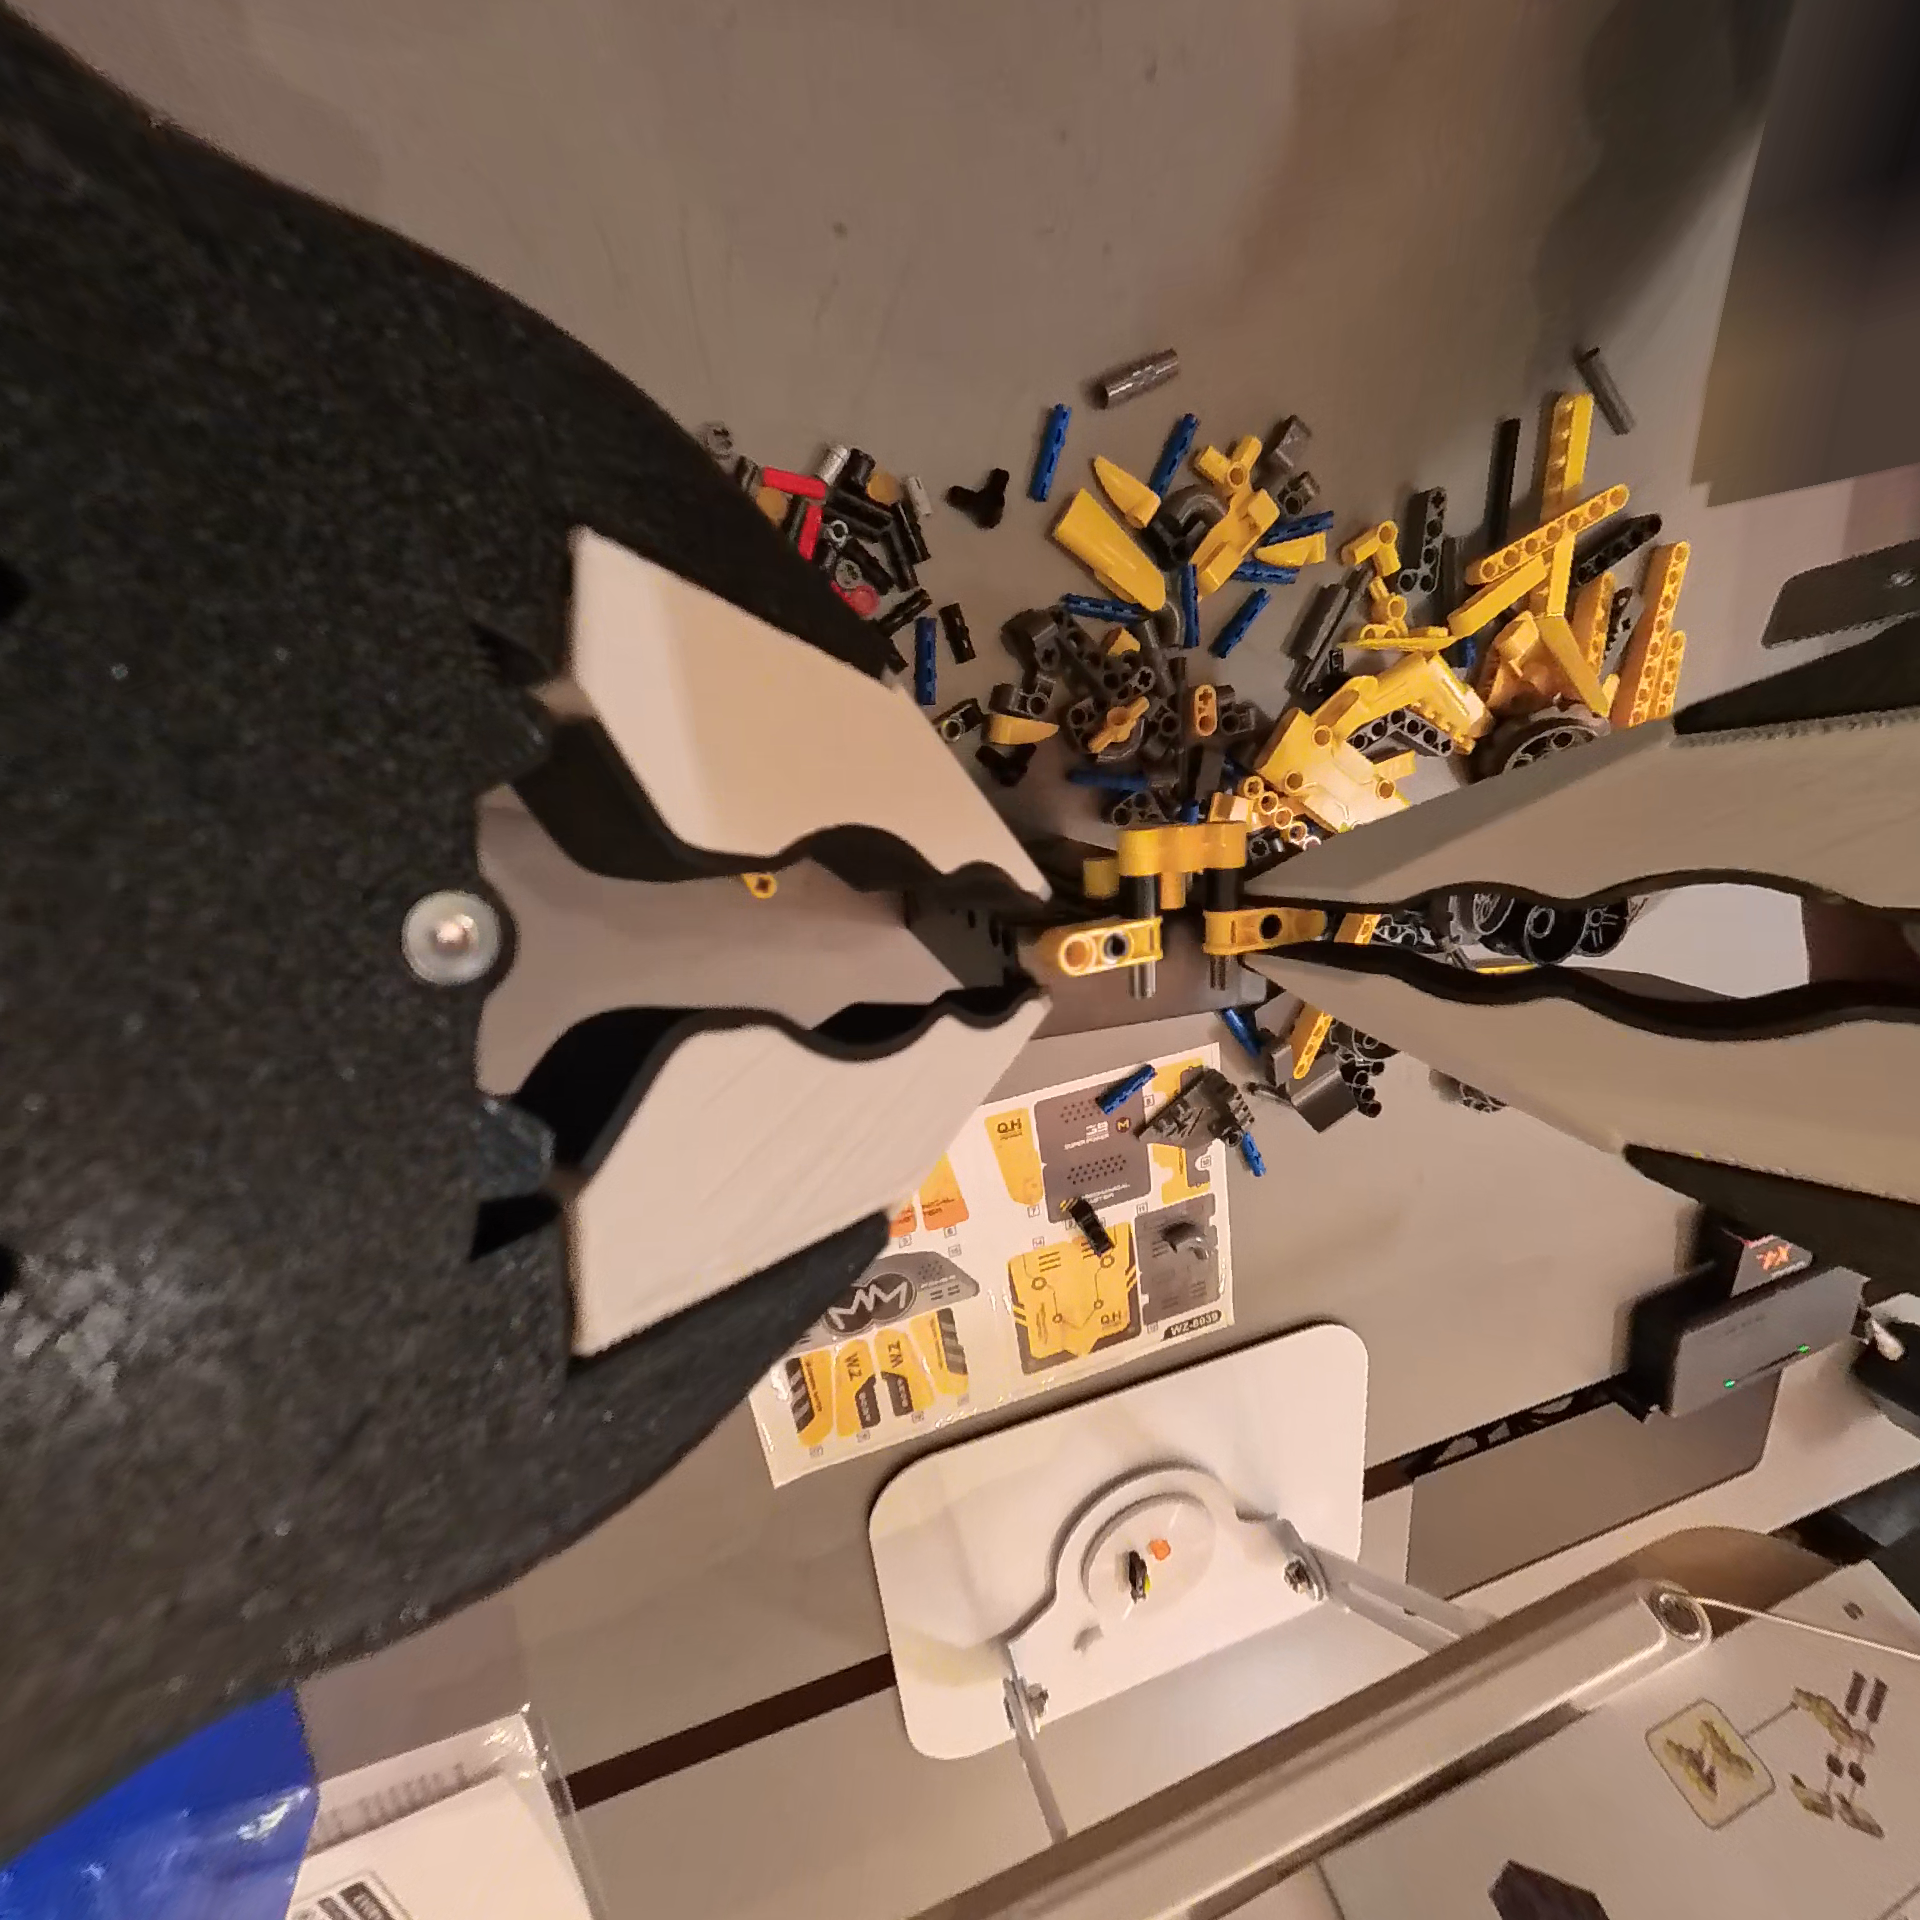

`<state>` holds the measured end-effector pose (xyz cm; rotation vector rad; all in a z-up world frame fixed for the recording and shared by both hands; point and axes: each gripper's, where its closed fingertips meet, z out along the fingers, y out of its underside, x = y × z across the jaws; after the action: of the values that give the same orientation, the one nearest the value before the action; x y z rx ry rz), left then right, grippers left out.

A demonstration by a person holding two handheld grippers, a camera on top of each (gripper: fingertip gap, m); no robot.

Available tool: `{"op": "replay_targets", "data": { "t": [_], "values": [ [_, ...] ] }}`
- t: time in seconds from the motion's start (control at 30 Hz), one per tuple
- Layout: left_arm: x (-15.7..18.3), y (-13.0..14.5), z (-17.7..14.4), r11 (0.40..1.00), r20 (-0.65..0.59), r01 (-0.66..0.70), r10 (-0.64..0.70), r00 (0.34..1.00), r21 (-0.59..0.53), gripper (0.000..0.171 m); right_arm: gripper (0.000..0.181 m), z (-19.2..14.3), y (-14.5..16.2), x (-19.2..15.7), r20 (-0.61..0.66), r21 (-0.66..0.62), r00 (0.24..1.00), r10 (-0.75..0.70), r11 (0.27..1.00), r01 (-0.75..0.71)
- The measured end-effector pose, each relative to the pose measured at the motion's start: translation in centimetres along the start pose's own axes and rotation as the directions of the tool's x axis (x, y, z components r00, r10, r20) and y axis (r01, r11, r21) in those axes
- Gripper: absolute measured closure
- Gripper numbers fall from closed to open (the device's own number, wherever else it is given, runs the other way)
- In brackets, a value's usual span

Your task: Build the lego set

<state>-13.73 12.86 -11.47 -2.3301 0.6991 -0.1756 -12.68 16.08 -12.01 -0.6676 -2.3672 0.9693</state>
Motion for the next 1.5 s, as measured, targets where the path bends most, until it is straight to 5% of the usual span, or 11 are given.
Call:
{"op": "replay_targets", "data": {
  "t": [0.4, 0.57, 1.5],
  "values": [
    [0.0, 0.0, 0.0, 1.000, 0.007, 0.000, 0.000, 1.000, -0.008, 0.164, 0.163, -2.4, -2.9, 0.8, 0.004, 0.015, 0.996, 0.091, 0.996, -0.091],
    [0.0, 0.0, 0.0, 1.000, 0.008, 0.001, -0.001, 1.000, -0.007, 0.165, 0.178, -0.8, -1.9, 0.8, 0.034, -0.136, 0.997, 0.074, 0.988, -0.068],
    [0.0, 0.0, 0.0, 1.000, 0.009, -0.002, 0.002, 1.000, -0.001, 0.165, 0.181, -0.6, -1.5, 0.2, 0.056, -0.167, 0.994, 0.093, 0.983, -0.082]
  ]
}}
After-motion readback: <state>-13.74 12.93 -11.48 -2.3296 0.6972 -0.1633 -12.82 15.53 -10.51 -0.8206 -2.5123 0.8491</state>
